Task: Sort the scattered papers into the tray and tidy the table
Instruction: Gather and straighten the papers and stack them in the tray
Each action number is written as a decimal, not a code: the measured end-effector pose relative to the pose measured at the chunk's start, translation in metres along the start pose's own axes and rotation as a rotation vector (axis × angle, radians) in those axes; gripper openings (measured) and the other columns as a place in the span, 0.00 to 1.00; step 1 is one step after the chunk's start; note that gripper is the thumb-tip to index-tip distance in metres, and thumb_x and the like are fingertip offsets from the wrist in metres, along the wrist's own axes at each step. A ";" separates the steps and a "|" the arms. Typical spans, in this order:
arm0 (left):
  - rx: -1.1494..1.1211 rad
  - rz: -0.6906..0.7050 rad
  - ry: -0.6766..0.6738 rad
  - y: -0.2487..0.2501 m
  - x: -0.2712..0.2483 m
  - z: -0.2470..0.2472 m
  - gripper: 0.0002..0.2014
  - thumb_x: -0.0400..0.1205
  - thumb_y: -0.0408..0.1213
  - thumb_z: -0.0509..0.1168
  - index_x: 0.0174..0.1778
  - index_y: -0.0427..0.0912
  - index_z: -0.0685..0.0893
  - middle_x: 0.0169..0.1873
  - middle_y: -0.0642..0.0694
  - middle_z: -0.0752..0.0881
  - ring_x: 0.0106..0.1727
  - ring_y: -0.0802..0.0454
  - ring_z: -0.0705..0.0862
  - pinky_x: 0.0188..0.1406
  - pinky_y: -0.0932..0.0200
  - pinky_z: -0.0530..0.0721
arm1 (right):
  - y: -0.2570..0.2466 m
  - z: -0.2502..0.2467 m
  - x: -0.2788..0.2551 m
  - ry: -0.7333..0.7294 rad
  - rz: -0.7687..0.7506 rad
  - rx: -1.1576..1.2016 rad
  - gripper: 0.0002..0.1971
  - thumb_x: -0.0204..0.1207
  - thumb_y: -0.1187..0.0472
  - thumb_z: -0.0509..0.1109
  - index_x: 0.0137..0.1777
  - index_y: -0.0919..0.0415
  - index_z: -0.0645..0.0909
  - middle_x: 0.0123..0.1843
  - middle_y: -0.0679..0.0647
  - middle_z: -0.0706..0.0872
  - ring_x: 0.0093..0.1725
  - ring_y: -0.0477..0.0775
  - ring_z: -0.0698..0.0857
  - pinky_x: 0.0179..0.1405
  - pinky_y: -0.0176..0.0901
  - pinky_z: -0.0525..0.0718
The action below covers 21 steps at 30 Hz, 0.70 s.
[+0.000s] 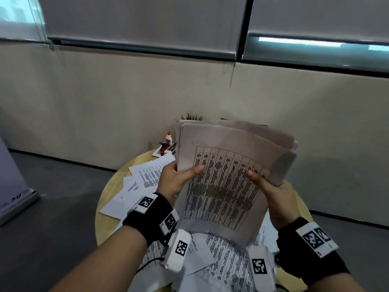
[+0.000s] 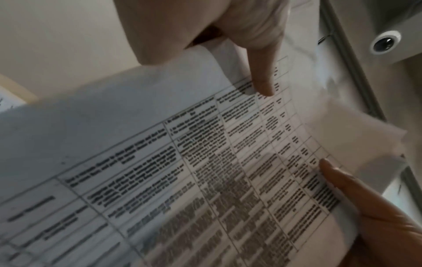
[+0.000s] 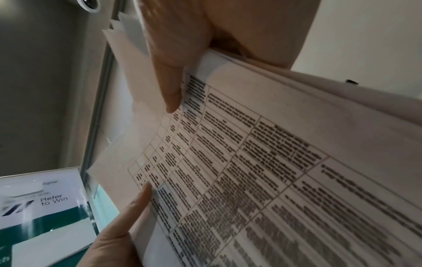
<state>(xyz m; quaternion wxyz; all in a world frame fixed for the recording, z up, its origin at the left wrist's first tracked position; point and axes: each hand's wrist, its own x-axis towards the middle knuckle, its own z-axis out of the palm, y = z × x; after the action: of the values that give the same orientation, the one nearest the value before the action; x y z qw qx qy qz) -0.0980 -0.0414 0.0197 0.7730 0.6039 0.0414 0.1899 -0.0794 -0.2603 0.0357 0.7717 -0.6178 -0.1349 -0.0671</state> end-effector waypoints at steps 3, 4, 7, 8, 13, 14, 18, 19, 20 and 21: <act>0.047 -0.061 -0.044 -0.008 0.001 -0.004 0.19 0.69 0.32 0.76 0.57 0.37 0.83 0.51 0.40 0.89 0.54 0.49 0.88 0.51 0.62 0.84 | 0.005 -0.006 -0.003 -0.007 0.036 -0.058 0.11 0.61 0.60 0.82 0.45 0.52 0.91 0.49 0.51 0.93 0.53 0.51 0.90 0.56 0.49 0.84; 0.074 -0.089 -0.054 -0.012 0.000 -0.004 0.19 0.69 0.31 0.75 0.56 0.37 0.83 0.51 0.40 0.89 0.55 0.48 0.87 0.52 0.61 0.84 | 0.010 -0.007 -0.004 -0.014 0.059 -0.081 0.14 0.61 0.60 0.82 0.48 0.51 0.90 0.50 0.49 0.92 0.54 0.49 0.89 0.57 0.49 0.83; 0.063 -0.094 -0.015 -0.021 -0.005 -0.002 0.13 0.70 0.30 0.76 0.49 0.40 0.84 0.45 0.43 0.90 0.50 0.50 0.88 0.43 0.68 0.84 | 0.019 -0.006 -0.010 -0.035 0.086 -0.093 0.17 0.65 0.65 0.79 0.52 0.47 0.86 0.51 0.43 0.92 0.52 0.41 0.89 0.56 0.43 0.81; 0.034 -0.076 0.010 -0.021 -0.006 0.000 0.12 0.69 0.30 0.76 0.47 0.41 0.85 0.42 0.46 0.91 0.48 0.53 0.88 0.40 0.70 0.84 | 0.019 -0.004 -0.010 -0.032 0.081 -0.082 0.17 0.65 0.66 0.78 0.52 0.48 0.86 0.50 0.43 0.92 0.52 0.41 0.89 0.56 0.43 0.81; -0.044 0.004 0.046 -0.010 -0.006 0.003 0.12 0.69 0.30 0.76 0.46 0.43 0.86 0.43 0.46 0.91 0.47 0.55 0.90 0.45 0.66 0.86 | 0.007 -0.002 -0.003 0.018 0.049 0.000 0.12 0.69 0.69 0.76 0.50 0.55 0.87 0.49 0.47 0.92 0.52 0.46 0.90 0.55 0.43 0.82; -0.036 0.003 0.040 -0.010 -0.006 0.003 0.12 0.69 0.30 0.76 0.47 0.43 0.86 0.43 0.46 0.91 0.47 0.54 0.89 0.46 0.65 0.85 | 0.008 -0.003 -0.002 0.016 0.047 -0.009 0.12 0.69 0.69 0.76 0.50 0.54 0.87 0.49 0.47 0.92 0.53 0.46 0.90 0.54 0.43 0.82; 0.068 -0.134 -0.013 -0.029 -0.012 -0.003 0.12 0.69 0.28 0.76 0.44 0.41 0.82 0.43 0.44 0.87 0.48 0.49 0.86 0.41 0.66 0.80 | 0.028 -0.005 -0.009 0.016 0.159 -0.093 0.12 0.65 0.68 0.79 0.47 0.56 0.86 0.45 0.48 0.92 0.52 0.50 0.88 0.54 0.45 0.82; 0.098 -0.157 -0.023 -0.034 -0.013 -0.003 0.11 0.69 0.28 0.76 0.43 0.39 0.82 0.41 0.43 0.87 0.47 0.47 0.85 0.40 0.66 0.80 | 0.032 -0.006 -0.011 0.023 0.191 -0.098 0.10 0.64 0.69 0.79 0.44 0.58 0.86 0.42 0.48 0.91 0.50 0.51 0.88 0.54 0.47 0.82; 0.117 -0.163 -0.022 -0.037 -0.013 -0.003 0.11 0.69 0.28 0.76 0.42 0.38 0.82 0.39 0.42 0.86 0.46 0.46 0.85 0.41 0.65 0.81 | 0.034 -0.006 -0.012 0.023 0.205 -0.098 0.09 0.64 0.70 0.79 0.41 0.58 0.85 0.40 0.48 0.91 0.48 0.50 0.89 0.54 0.47 0.82; 0.125 -0.155 -0.011 -0.037 -0.012 -0.001 0.11 0.69 0.28 0.77 0.42 0.36 0.82 0.39 0.41 0.86 0.45 0.46 0.85 0.41 0.65 0.82 | 0.034 -0.005 -0.013 0.020 0.200 -0.092 0.09 0.65 0.71 0.78 0.39 0.58 0.86 0.39 0.48 0.92 0.45 0.48 0.89 0.53 0.47 0.83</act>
<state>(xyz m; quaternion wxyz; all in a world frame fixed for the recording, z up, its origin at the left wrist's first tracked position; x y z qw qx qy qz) -0.1009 -0.0516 -0.0177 0.7464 0.6470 0.0954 0.1232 -0.0817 -0.2587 -0.0005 0.7467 -0.6623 -0.0616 -0.0021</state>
